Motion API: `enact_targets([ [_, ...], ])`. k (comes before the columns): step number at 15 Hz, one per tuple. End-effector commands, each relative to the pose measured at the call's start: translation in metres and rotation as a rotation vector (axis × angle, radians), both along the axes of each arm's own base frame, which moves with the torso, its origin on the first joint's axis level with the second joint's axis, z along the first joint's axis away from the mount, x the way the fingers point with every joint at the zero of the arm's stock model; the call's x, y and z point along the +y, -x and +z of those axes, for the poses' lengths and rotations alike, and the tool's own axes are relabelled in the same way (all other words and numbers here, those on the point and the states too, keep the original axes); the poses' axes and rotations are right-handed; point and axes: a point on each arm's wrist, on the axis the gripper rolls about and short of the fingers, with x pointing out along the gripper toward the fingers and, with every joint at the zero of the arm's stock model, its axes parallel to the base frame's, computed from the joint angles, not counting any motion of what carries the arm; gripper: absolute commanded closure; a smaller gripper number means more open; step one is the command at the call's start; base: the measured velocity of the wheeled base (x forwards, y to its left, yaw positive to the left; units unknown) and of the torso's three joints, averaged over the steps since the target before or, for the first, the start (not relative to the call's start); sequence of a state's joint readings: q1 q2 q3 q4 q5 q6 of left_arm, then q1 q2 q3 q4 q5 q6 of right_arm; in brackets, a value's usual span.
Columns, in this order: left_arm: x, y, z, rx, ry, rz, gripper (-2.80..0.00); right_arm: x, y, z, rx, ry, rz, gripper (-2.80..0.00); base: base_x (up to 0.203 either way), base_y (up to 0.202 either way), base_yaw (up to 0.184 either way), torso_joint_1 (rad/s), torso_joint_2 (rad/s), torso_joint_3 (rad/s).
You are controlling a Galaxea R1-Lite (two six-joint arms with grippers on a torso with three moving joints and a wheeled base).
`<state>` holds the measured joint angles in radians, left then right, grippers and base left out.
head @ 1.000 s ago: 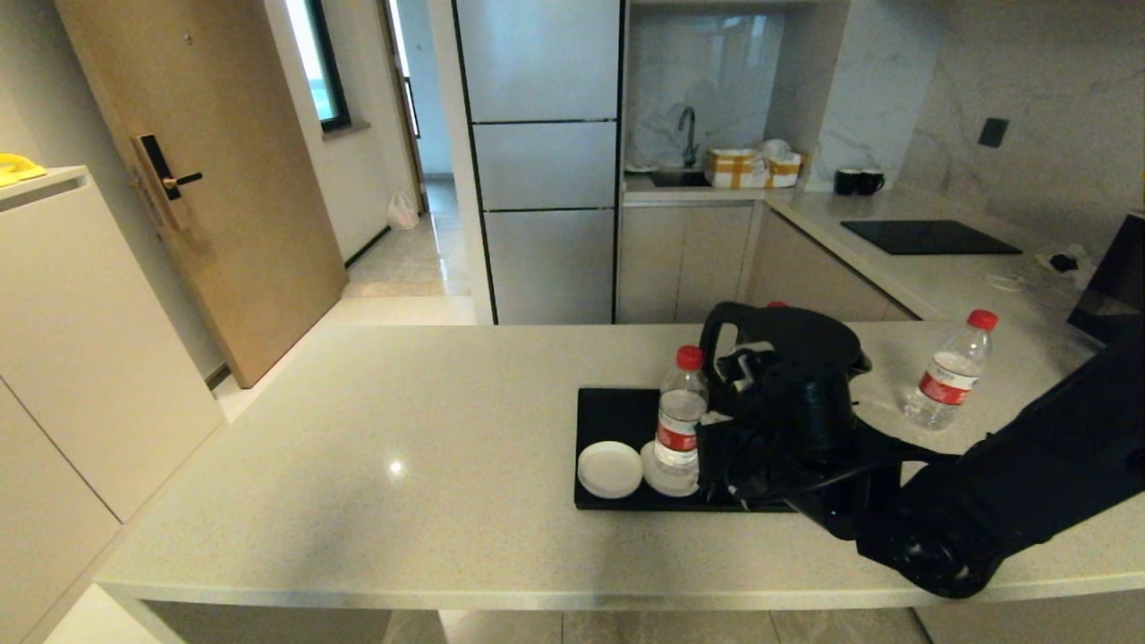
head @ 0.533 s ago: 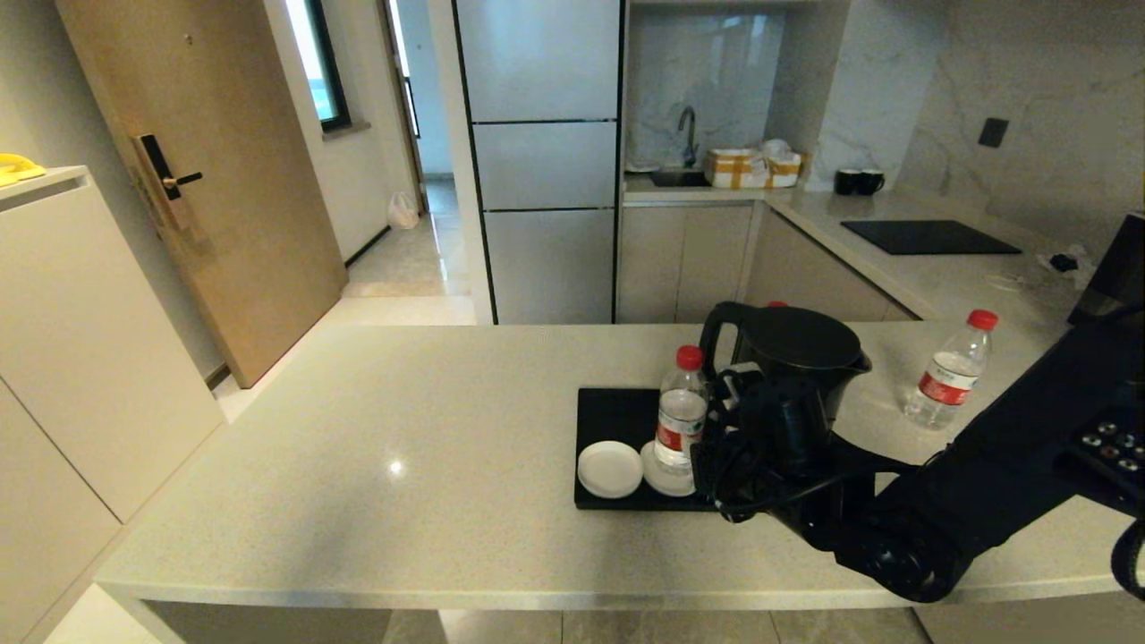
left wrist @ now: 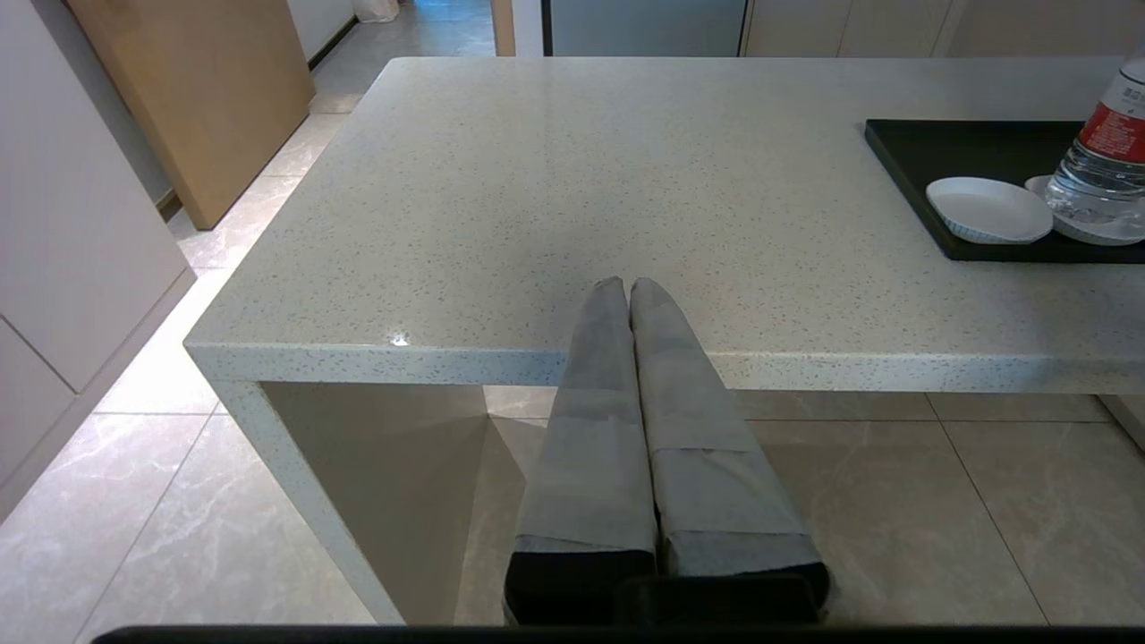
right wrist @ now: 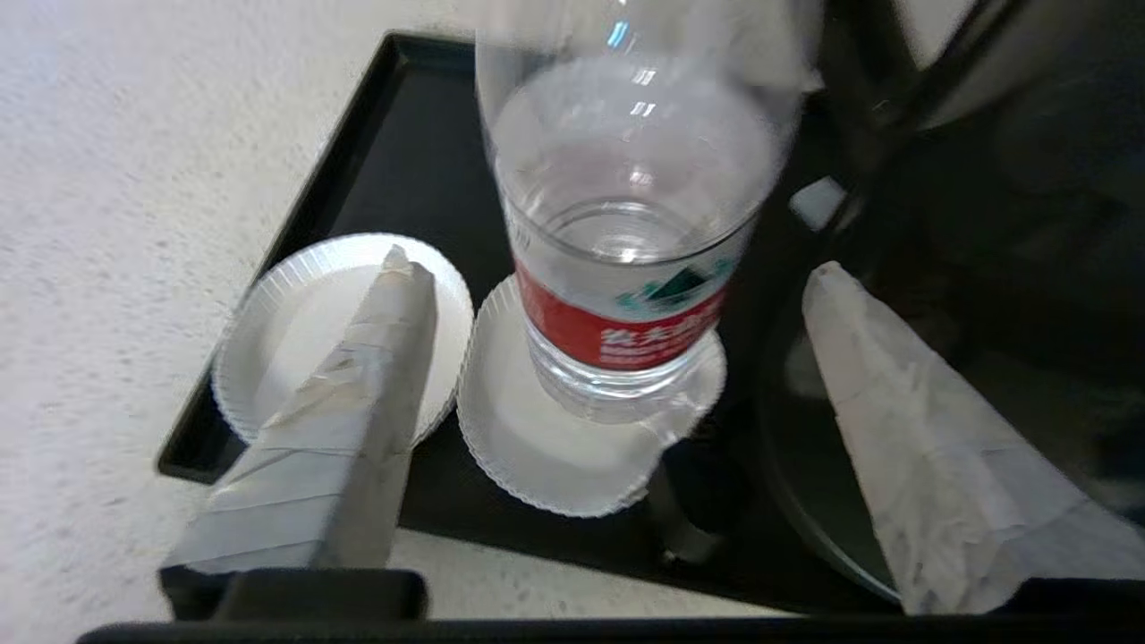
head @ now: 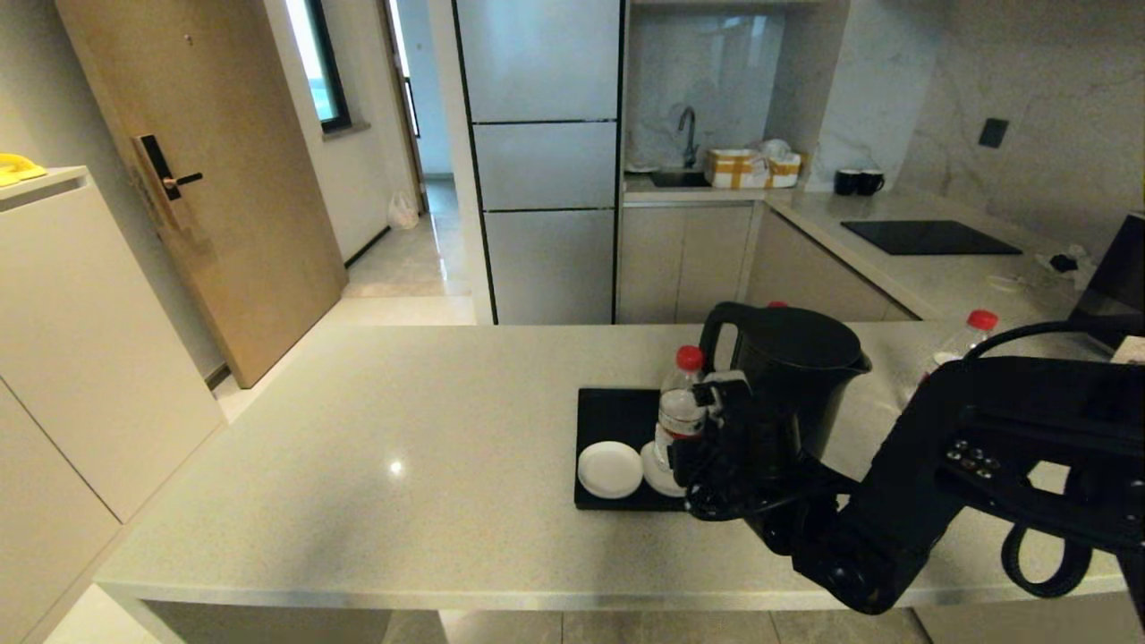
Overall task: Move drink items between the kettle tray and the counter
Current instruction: Pick up the bottled water
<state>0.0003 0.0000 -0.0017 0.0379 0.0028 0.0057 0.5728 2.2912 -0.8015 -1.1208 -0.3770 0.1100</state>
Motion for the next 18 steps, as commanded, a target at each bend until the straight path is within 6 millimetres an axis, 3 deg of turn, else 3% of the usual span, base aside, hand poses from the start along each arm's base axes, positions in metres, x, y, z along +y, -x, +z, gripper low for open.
enact_targets([
  [1,0.0,0.0,0.0,0.001,0.0,0.0,0.0,0.003,-0.006,-0.021,0.014,0.01,-0.003,-2.8,0.0,0.0,0.0,0.0,0.0,0.0],
  [8,0.0,0.0,0.0,0.001,0.0,0.0,0.0,0.007,-0.029,-0.032,-0.028,0.004,-0.07,-2.8,0.0,0.0,0.0,0.0,0.0,0.0],
  [18,0.0,0.0,0.0,-0.001,0.0,0.001,0.0,0.008,-0.039,-0.032,-0.047,-0.009,-0.081,-2.8,0.0,0.0,0.0,0.0,0.0,0.0],
])
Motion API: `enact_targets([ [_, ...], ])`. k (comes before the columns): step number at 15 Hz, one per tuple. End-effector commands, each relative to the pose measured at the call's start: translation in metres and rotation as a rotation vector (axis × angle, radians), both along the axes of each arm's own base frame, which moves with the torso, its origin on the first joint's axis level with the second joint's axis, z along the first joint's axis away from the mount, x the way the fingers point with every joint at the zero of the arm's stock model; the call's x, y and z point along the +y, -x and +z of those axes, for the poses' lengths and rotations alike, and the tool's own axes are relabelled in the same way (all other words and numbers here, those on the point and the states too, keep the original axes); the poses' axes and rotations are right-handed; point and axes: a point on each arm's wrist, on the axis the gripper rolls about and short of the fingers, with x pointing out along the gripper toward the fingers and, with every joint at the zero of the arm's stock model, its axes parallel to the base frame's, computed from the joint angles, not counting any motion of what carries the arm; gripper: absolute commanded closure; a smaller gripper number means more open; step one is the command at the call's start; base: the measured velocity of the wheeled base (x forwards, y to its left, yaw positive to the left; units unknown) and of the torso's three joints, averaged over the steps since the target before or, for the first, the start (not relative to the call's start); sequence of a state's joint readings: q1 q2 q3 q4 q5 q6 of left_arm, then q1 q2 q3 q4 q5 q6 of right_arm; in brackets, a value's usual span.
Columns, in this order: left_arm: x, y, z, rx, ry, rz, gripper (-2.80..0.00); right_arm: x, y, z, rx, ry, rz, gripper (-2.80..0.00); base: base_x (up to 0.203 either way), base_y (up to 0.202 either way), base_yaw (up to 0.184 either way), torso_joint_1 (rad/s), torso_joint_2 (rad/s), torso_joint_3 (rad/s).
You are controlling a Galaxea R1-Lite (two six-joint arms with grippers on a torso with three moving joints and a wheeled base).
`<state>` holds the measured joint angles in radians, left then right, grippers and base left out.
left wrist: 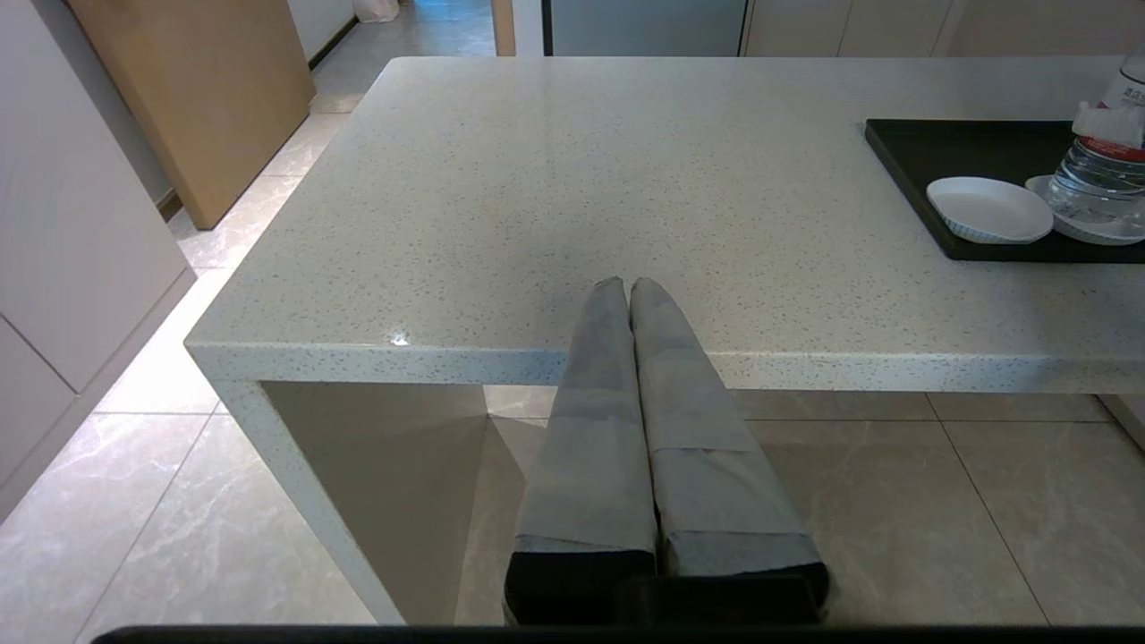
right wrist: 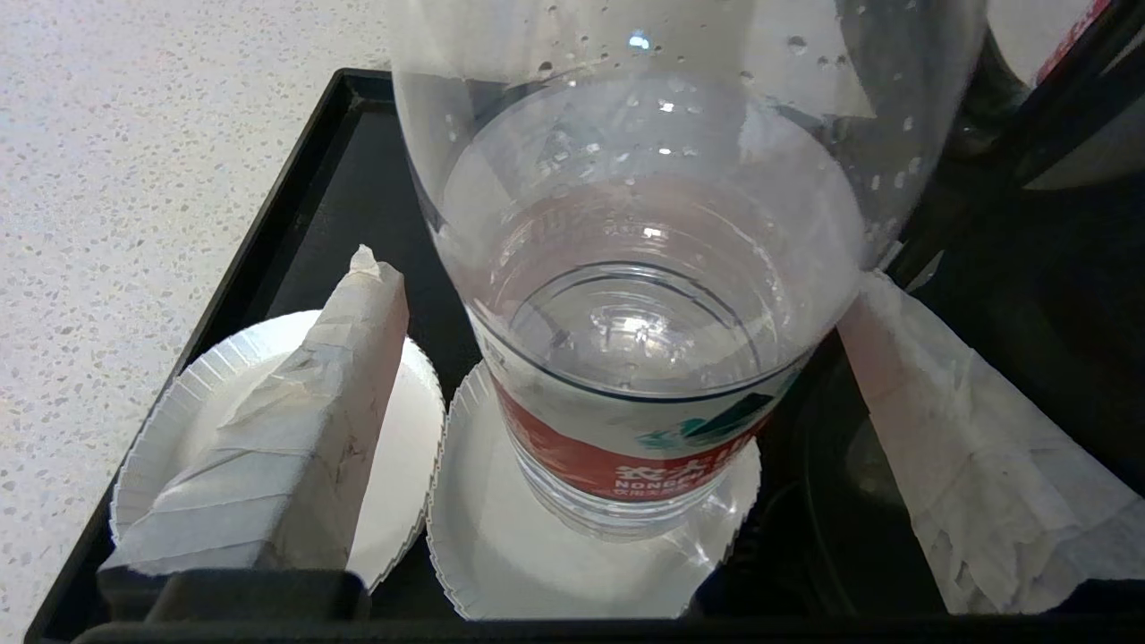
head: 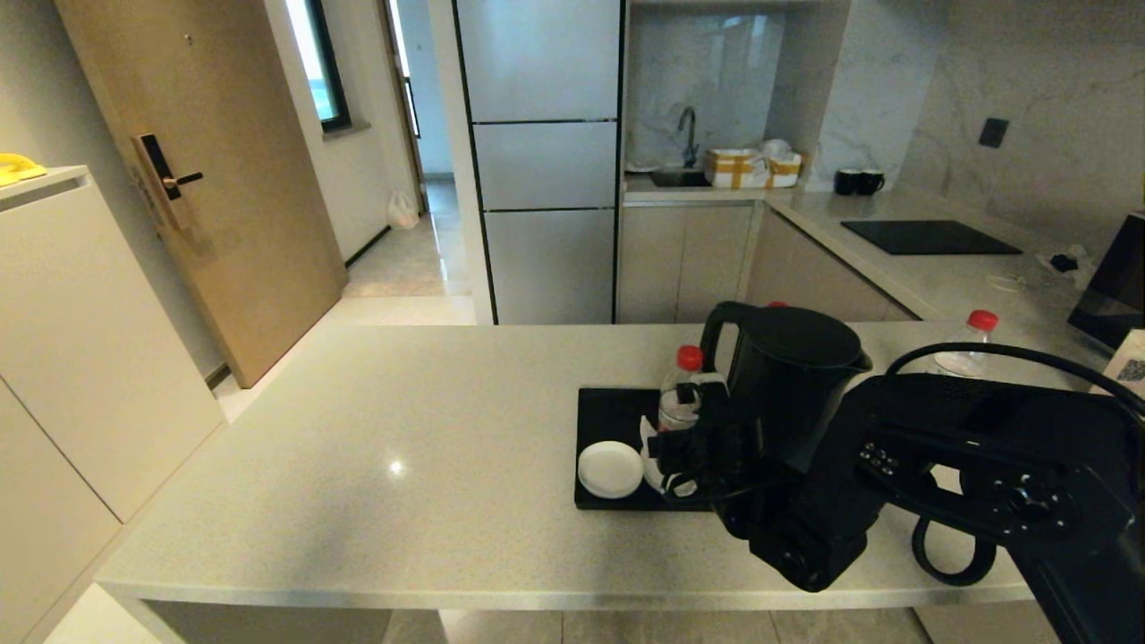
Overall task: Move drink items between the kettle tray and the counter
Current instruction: Pick up the bottled water
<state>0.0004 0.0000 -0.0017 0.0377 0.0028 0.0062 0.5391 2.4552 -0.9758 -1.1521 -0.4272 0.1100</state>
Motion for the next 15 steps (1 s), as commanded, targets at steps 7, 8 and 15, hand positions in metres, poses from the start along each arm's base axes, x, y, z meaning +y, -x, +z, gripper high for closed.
enact_targets([
  [7,0.0,0.0,0.0,0.0,0.0,0.0,0.0,0.003,-0.004,-0.003,0.002,0.004,0.001,0.0,0.0,0.0,0.0,0.0,0.0,0.0],
  [8,0.0,0.0,0.0,0.001,0.0,0.001,0.0,0.003,-0.004,-0.003,0.002,0.004,0.001,0.0,0.0,0.0,0.0,0.0,0.0,0.0],
  [15,0.0,0.0,0.0,0.0,0.0,0.001,0.0,0.0,0.003,0.031,-0.042,-0.022,0.007,0.0,0.0,0.0,0.0,0.0,0.0,0.0],
])
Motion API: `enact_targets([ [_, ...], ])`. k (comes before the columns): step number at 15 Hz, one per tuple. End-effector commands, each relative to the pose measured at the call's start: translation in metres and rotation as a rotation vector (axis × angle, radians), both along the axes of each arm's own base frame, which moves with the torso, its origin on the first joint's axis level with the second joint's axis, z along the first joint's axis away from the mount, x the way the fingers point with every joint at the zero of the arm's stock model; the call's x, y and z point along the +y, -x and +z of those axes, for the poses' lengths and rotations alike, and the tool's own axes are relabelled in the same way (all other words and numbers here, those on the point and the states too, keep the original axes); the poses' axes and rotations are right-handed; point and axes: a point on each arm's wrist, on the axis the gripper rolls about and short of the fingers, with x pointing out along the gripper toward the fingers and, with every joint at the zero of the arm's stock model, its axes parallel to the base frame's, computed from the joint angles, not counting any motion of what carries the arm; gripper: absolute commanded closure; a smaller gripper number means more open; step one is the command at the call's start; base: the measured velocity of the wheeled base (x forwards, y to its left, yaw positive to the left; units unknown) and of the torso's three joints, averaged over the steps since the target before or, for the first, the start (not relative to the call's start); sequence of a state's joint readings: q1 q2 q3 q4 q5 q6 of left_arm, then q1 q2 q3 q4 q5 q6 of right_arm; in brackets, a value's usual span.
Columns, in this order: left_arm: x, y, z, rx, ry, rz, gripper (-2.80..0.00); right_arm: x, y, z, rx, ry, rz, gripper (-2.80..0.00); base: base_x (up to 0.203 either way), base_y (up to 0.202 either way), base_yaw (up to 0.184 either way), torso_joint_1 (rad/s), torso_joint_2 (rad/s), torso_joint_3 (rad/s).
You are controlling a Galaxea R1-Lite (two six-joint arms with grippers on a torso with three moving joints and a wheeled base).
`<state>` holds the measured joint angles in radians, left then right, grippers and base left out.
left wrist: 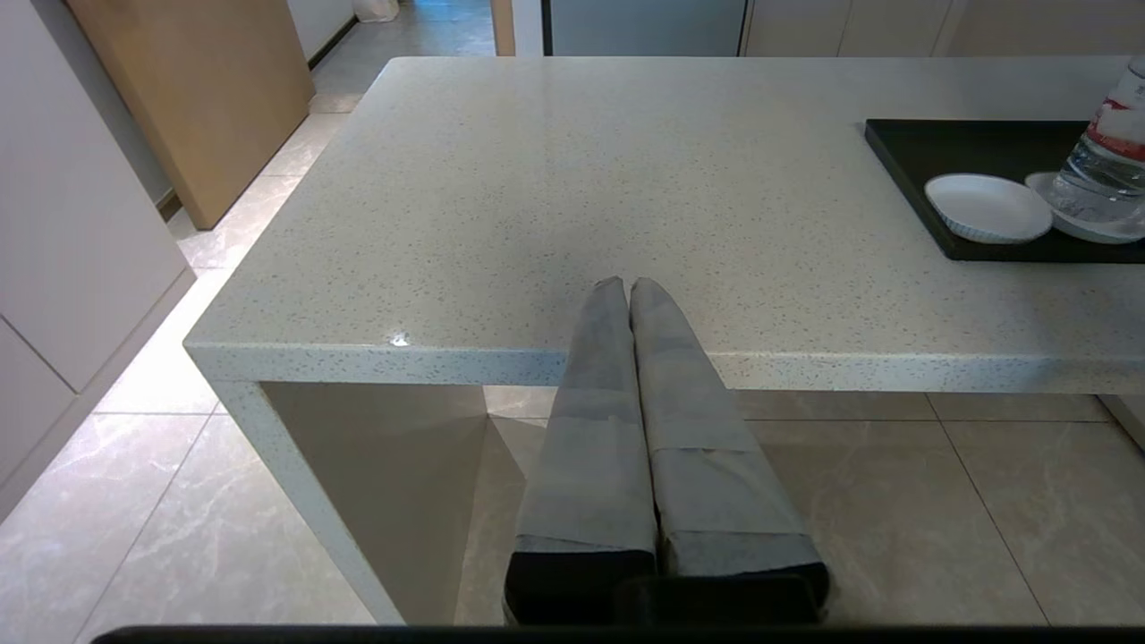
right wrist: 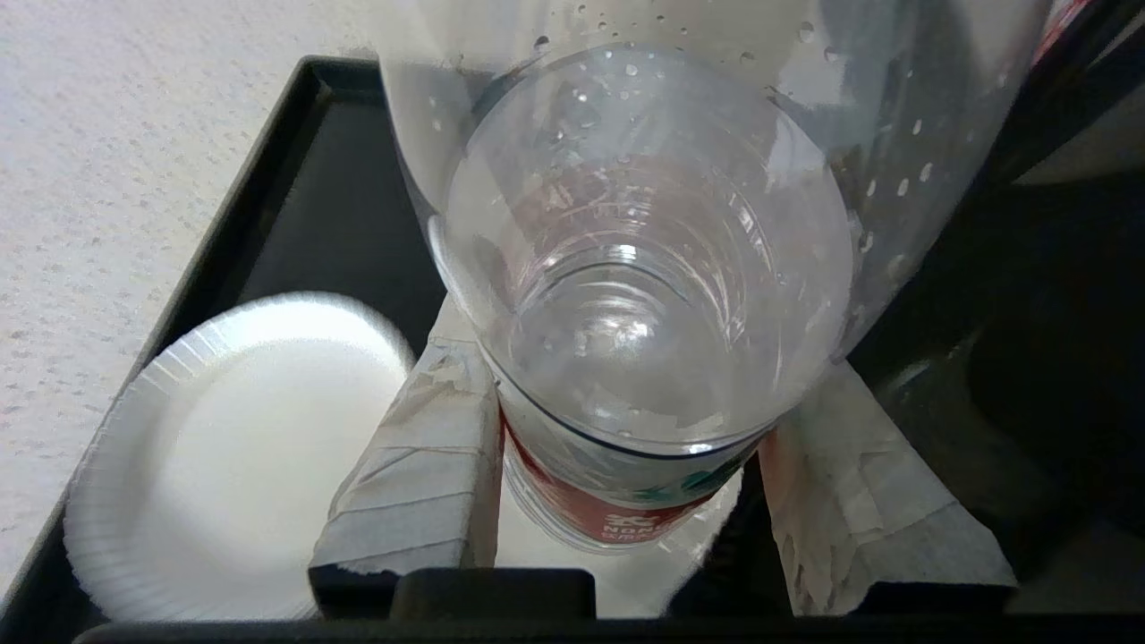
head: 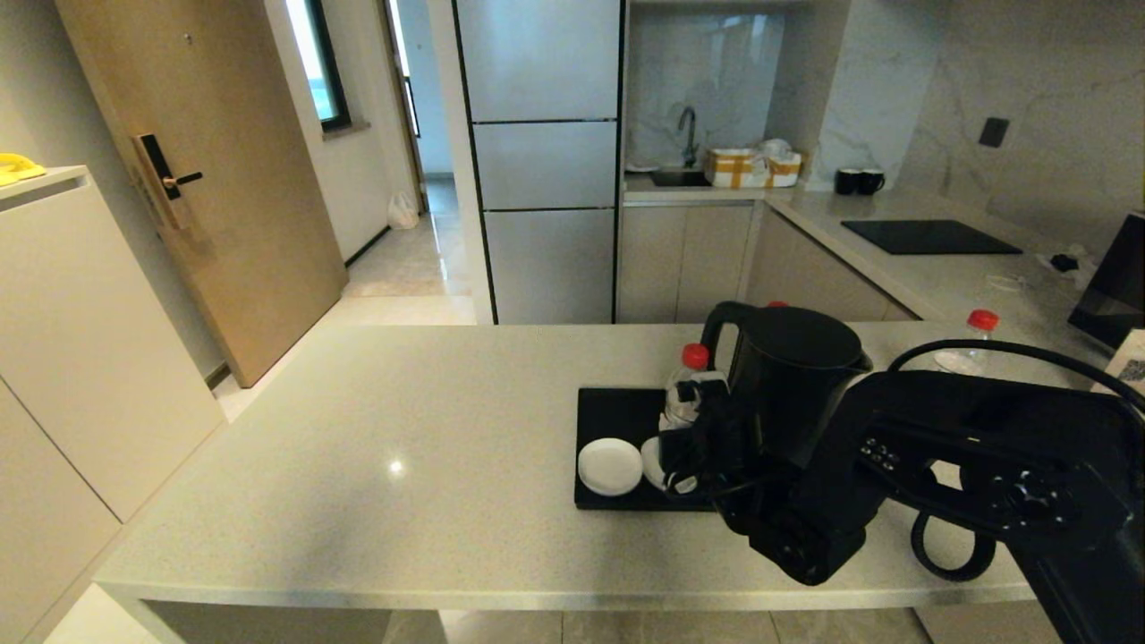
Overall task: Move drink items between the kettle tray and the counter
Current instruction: Pick up the bottled water, then place it on the right
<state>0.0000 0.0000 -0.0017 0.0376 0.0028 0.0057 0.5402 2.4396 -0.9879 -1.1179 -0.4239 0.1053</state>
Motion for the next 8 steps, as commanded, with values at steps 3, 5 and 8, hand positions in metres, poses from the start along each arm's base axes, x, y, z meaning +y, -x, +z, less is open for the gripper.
enact_targets([
  [3,0.0,0.0,0.0,0.0,0.0,0.0,0.0,-0.003,0.027,0.086,-0.101,-0.074,0.042,0.0,0.0,0.0,0.0,0.0,0.0,0.0],
  [5,0.0,0.0,0.0,0.0,0.0,0.0,0.0,-0.003,0.047,0.116,-0.121,-0.094,0.075,0.0,0.0,0.0,0.0,0.0,0.0,0.0],
  [8,0.0,0.0,0.0,0.001,0.0,0.0,0.0,0.002,0.059,0.116,-0.086,-0.083,0.119,0.0,0.0,0.0,0.0,0.0,0.0,0.0],
])
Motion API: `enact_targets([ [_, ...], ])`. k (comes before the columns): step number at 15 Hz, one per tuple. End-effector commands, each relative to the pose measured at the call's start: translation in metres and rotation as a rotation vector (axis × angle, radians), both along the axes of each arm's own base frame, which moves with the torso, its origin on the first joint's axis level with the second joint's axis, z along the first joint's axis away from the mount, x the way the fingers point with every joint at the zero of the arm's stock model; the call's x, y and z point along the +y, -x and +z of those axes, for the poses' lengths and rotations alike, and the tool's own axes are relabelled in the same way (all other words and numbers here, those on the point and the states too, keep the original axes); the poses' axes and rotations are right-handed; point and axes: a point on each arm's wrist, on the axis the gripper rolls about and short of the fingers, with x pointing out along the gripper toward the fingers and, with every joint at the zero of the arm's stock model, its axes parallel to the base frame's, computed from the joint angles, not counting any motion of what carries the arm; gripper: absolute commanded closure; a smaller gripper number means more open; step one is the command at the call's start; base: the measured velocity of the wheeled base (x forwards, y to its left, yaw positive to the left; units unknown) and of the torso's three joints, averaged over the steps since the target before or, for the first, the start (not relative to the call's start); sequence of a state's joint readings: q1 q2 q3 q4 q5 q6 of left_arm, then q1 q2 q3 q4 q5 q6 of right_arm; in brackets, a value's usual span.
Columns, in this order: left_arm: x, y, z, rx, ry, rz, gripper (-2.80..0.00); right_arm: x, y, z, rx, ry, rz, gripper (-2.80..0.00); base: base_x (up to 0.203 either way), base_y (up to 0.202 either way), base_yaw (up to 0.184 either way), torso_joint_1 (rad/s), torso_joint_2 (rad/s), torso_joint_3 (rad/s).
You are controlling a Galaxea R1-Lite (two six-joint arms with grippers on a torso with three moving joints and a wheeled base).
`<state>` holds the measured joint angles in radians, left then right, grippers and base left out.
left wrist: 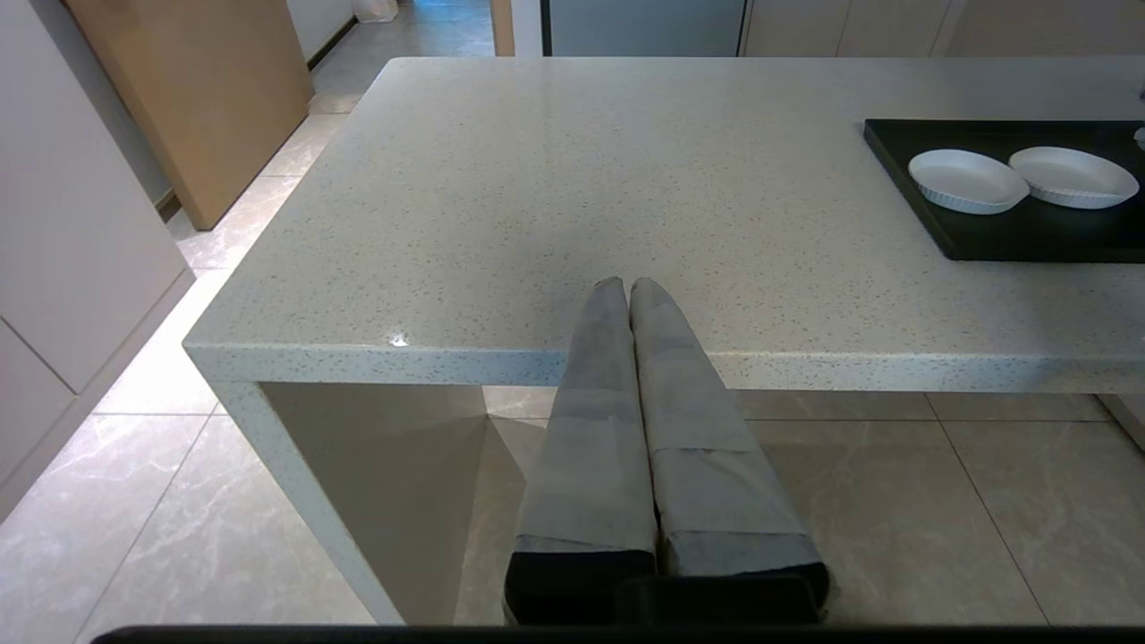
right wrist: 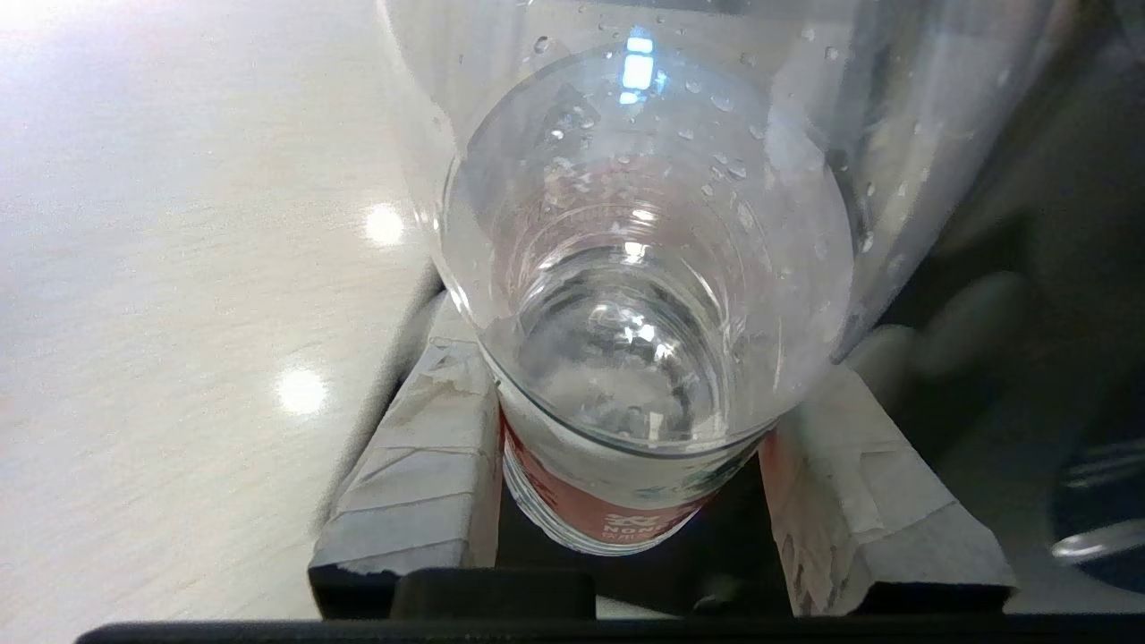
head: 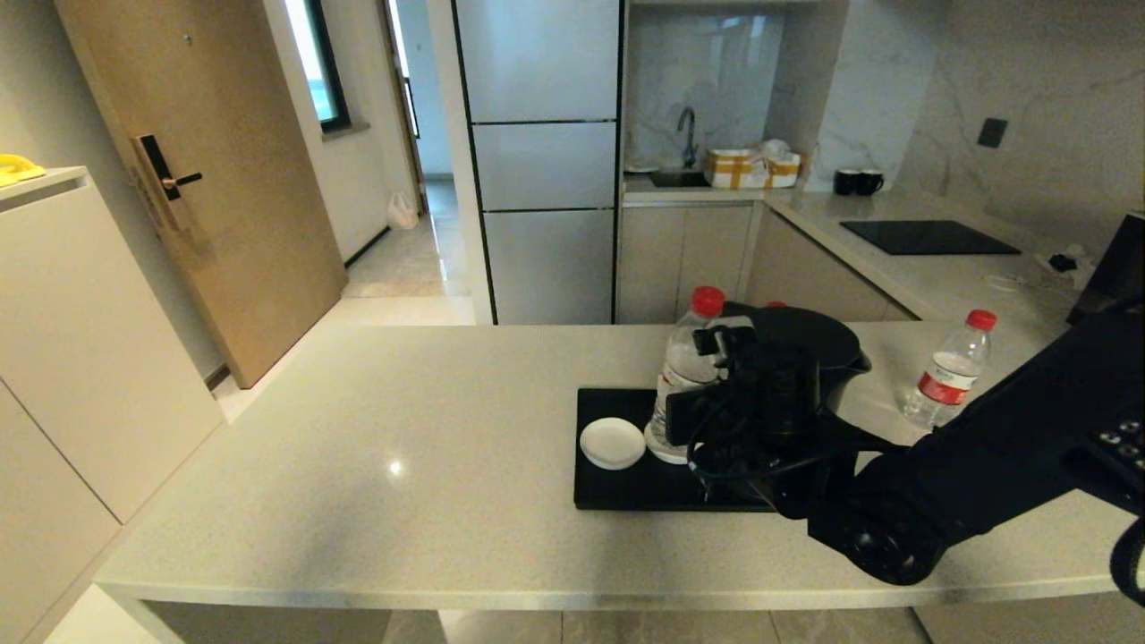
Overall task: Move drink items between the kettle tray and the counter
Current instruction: Place it on the right
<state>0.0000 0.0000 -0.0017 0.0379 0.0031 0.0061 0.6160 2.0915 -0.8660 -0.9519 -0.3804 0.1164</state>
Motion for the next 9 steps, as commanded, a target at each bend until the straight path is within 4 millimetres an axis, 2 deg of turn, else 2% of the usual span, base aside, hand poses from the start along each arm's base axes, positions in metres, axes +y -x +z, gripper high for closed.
enact_targets([
  [1,0.0,0.0,0.0,0.001,0.0,0.001,0.0,-0.002,0.007,0.027,-0.064,-0.047,-0.002,0.0,0.0,0.0,0.0,0.0,0.0,0.0],
  [5,0.0,0.0,0.0,0.001,0.0,0.001,0.0,-0.013,0.016,0.075,-0.173,-0.129,-0.043,0.0,0.0,0.0,0.0,0.0,0.0,0.0],
  [7,0.0,0.0,0.0,0.001,0.0,0.0,0.0,-0.031,0.016,0.109,-0.232,-0.159,-0.131,0.0,0.0,0.0,0.0,0.0,0.0,0.0],
  [9,0.0,0.0,0.0,-0.001,0.0,0.0,0.0,-0.057,0.007,0.138,-0.289,-0.19,-0.249,0.0,0.0,0.0,0.0,0.0,0.0,0.0],
])
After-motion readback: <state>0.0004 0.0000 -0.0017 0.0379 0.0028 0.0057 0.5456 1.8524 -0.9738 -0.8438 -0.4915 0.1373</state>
